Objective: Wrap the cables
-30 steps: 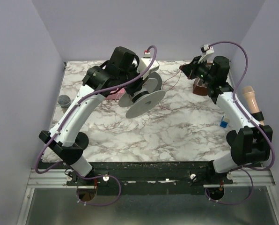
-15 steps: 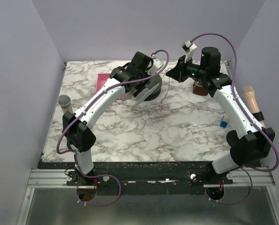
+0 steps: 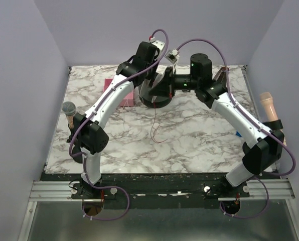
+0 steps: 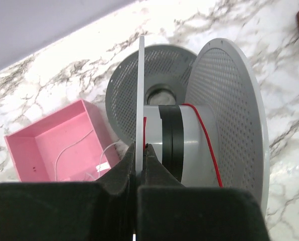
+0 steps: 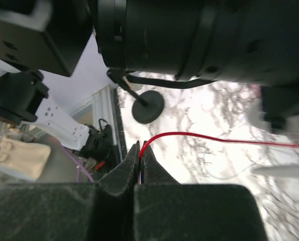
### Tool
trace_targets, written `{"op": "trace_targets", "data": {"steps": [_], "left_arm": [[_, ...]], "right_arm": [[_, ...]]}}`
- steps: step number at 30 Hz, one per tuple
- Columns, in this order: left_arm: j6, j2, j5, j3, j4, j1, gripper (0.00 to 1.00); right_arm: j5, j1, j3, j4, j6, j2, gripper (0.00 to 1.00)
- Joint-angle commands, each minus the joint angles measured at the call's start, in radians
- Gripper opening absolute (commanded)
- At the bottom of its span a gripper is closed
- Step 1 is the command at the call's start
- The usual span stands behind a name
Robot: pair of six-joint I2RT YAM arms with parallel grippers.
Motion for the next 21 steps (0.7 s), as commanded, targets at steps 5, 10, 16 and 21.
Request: {"op": "trace_targets", "data": {"steps": [5,10,16,21], "left_arm": [[-0.216,0.051,0.090,0.278,0.050,0.070,0.00],[-0.238,0.035,0.138,0.396,0.013,0.087,0.00],[-0.209,0.022,0.181,0.548,-0.038,0.098,0.00],[-0.163,0.004,0.219,0.683,-0.053,0.095,0.00]], "right_arm": [[-0.022,0.076,-0.056,0.195,0.072,0.069,0.01],[0.093,0.077,-0.158,0.244,0.038,0.072,0.01],[0.144,0.080,-0.315,0.437,-0.005,0.056,0.04],[0.164,0.082,-0.427,0.661,-0.019,0.073,0.10]]}}
